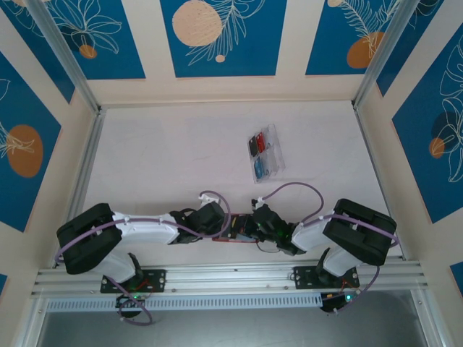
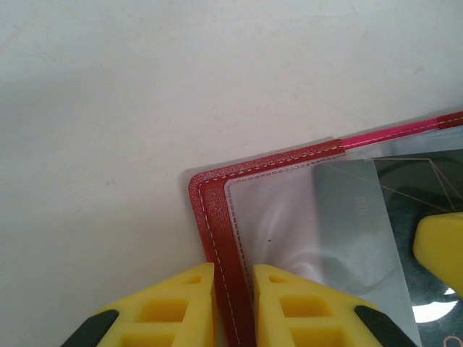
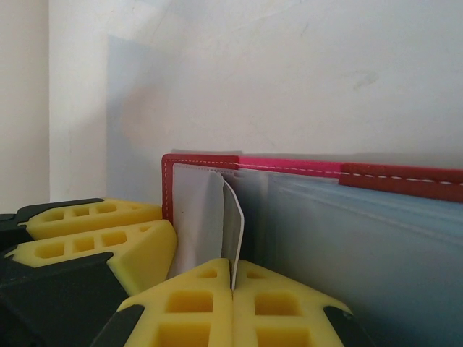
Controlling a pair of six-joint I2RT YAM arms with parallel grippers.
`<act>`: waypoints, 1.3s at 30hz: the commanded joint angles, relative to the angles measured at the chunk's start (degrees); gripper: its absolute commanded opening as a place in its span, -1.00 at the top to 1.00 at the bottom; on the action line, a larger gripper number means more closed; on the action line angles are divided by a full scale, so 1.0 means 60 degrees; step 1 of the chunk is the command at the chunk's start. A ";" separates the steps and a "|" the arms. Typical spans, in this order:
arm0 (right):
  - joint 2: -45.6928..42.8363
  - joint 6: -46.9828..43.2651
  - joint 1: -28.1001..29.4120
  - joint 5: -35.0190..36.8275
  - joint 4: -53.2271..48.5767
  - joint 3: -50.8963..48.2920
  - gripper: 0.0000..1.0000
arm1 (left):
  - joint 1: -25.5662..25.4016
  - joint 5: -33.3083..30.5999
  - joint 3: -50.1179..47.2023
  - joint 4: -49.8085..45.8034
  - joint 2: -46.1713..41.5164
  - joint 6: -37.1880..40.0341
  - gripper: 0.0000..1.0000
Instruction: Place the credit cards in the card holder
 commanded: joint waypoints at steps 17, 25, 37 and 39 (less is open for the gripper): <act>0.1066 -0.1009 -0.0190 -0.1403 -0.1953 -0.0107 1.00 | -0.0195 0.0684 -0.0144 -0.0367 0.0702 0.0237 0.65; 0.1378 -0.0927 -0.0204 -0.1458 -0.1885 0.0095 1.00 | -0.0195 0.0801 -0.0133 -0.0214 0.0830 0.0209 0.65; -0.0344 -0.1773 -0.0218 -0.1414 -0.4788 0.0958 0.48 | -0.0195 0.0507 -0.0342 -0.0333 0.0404 -0.0099 0.62; -0.0608 -0.1875 -0.0290 -0.1673 -0.5218 0.1101 0.35 | -0.0193 0.0505 -0.0377 -0.0293 0.0411 -0.0129 0.63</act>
